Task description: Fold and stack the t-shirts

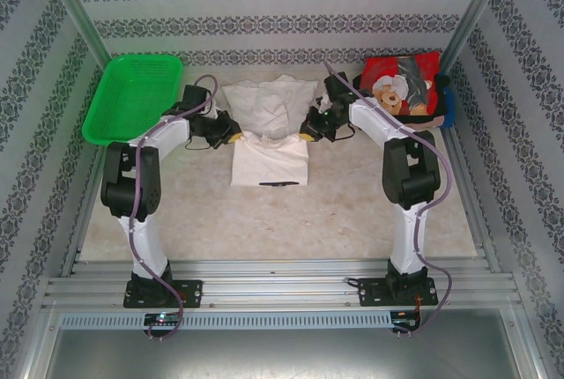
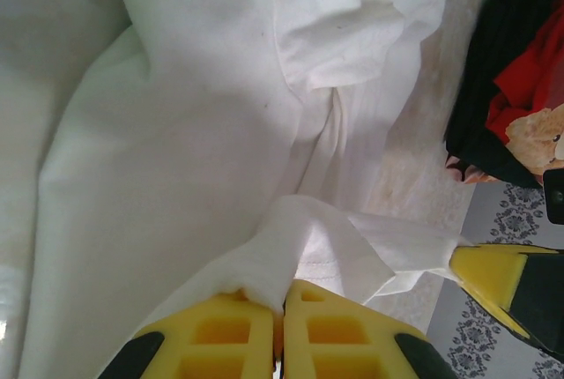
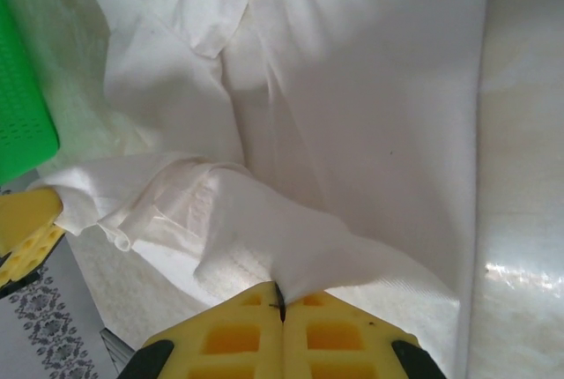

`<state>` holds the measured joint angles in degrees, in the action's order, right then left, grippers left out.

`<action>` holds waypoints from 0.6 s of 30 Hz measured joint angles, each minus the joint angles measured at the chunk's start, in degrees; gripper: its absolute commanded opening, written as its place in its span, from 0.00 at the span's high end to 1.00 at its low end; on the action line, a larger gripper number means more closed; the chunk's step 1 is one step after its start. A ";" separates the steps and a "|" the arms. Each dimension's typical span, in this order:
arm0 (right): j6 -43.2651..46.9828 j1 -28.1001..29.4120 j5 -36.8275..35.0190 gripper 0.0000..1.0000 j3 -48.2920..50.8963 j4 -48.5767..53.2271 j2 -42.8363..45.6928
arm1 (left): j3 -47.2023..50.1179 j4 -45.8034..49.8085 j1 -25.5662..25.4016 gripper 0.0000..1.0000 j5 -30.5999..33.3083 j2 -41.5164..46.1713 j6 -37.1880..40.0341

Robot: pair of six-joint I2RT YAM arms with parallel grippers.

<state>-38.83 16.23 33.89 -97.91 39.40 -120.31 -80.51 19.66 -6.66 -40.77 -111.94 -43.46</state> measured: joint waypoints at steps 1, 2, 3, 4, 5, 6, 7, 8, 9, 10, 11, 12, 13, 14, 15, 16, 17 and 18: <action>0.00 -0.02 0.00 1.00 -0.50 -0.09 -0.74 | -0.37 0.00 0.00 0.91 -0.02 -0.61 0.00; 0.00 -0.02 0.00 1.00 -0.94 -0.20 -1.44 | -0.76 -0.02 0.00 0.91 -0.07 -1.16 0.02; 0.00 -0.02 0.00 1.00 -1.36 -0.20 -1.97 | -1.20 0.00 0.02 0.90 -0.20 -1.81 0.04; -0.02 -0.02 0.00 1.00 -1.81 -0.31 -2.62 | -1.64 -0.02 0.02 0.89 -0.22 -2.45 0.07; -0.07 -0.02 0.00 1.00 -2.19 -0.50 -3.19 | -2.05 -0.02 0.02 0.89 -0.28 -3.04 0.20; -0.17 -0.02 0.00 1.00 -2.47 -0.61 -3.63 | -2.36 -0.02 0.02 0.88 -0.44 -3.61 0.20; -0.22 -0.17 0.00 1.00 -2.75 -0.79 -4.09 | -2.78 -0.04 0.02 0.88 -0.63 -4.20 0.22; -0.33 -0.28 0.00 1.00 -2.91 -1.07 -4.50 | -3.23 -0.04 0.02 0.88 -0.74 -4.81 0.22; -0.42 -0.37 0.00 1.00 -3.13 -1.25 -4.87 | -3.58 -0.09 0.02 0.86 -0.83 -5.33 0.20; -0.55 -0.57 0.00 0.99 -3.41 -1.46 -5.27 | -4.11 -0.15 0.02 0.82 -0.83 -6.01 0.22; -0.74 -0.74 0.00 0.96 -3.78 -1.57 -5.64 | -4.76 -0.20 0.04 0.76 -0.85 -6.75 0.24; -1.18 -0.98 0.02 0.94 -4.15 -1.92 -5.99 | -5.42 -0.24 0.04 0.69 -0.92 -7.39 0.04; -1.84 -1.22 0.04 0.91 -4.48 -2.54 -6.34 | -6.21 -0.59 0.04 0.61 -1.05 -8.15 -0.13; -2.84 -1.60 0.24 0.87 -4.48 -3.87 -6.58 | -6.78 -1.33 0.04 0.56 -1.18 -8.70 -0.55; -3.96 -1.99 0.48 0.81 -4.48 -5.25 -6.75 | -7.08 -2.25 0.04 0.52 -1.31 -9.05 -1.33; -5.40 -2.47 0.90 0.76 -4.46 -6.99 -6.86 | -7.28 -3.65 0.04 0.50 -1.31 -9.29 -2.21; -7.28 -3.08 1.46 0.70 -4.46 -9.68 -6.91 | -7.34 -4.98 0.09 0.48 -1.29 -9.33 -3.37; -8.44 -3.61 1.88 0.64 -4.46 -12.00 -6.91 | -7.63 -5.90 0.09 0.45 -1.29 -9.31 -4.46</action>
<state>-47.27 12.62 35.77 -102.37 27.40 -127.22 -88.14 13.76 -6.57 -42.06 -121.25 -47.92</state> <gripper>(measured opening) 0.262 0.507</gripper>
